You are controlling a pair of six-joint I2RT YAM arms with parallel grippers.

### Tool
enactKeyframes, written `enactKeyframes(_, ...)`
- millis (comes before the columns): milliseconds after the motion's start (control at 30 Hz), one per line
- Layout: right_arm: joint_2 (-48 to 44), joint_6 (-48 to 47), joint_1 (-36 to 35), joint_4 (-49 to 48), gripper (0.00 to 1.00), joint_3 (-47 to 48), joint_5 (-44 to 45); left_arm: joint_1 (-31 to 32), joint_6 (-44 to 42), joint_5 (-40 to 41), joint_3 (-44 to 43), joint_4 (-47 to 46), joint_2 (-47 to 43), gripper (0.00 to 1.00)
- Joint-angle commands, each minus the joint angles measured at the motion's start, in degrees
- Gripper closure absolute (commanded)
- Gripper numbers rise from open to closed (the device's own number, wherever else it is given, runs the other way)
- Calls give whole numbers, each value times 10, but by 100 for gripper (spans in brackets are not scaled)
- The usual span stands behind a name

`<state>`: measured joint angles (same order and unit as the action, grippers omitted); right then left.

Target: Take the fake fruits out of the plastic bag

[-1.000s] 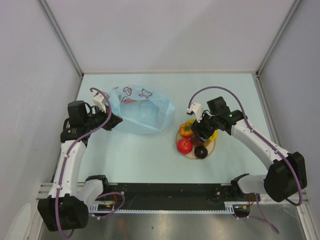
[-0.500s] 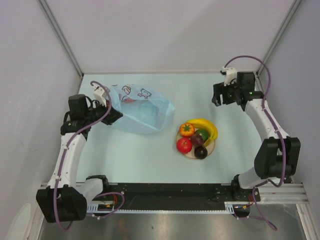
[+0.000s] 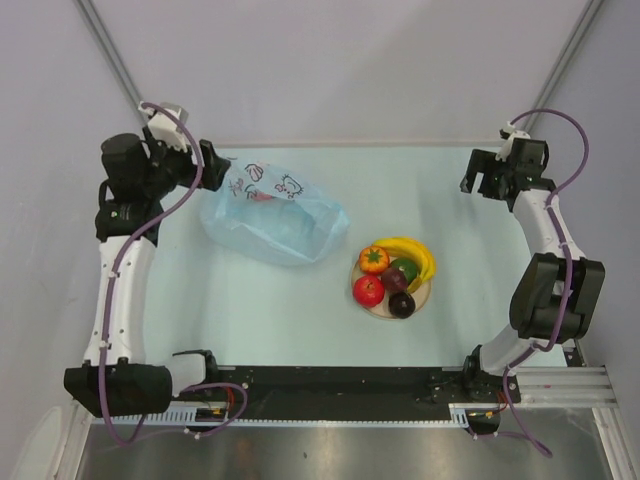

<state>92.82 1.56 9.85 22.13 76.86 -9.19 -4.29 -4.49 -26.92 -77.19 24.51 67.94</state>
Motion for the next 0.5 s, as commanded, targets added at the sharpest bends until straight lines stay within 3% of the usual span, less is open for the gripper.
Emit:
enactKeyframes(0, -30, 52, -3, -18, 0, 17, 22, 1, -24, 41, -68, -19, -6, 0)
enactKeyframes(233, -112, 52, -2, -1, 0, -11, 48, -5, -45, 85, -102, -8, -30, 0)
enactKeyframes(467, -156, 60, 2, 5, 0, -36, 41, -9, -39, 50, -58, 1, -45, 0)
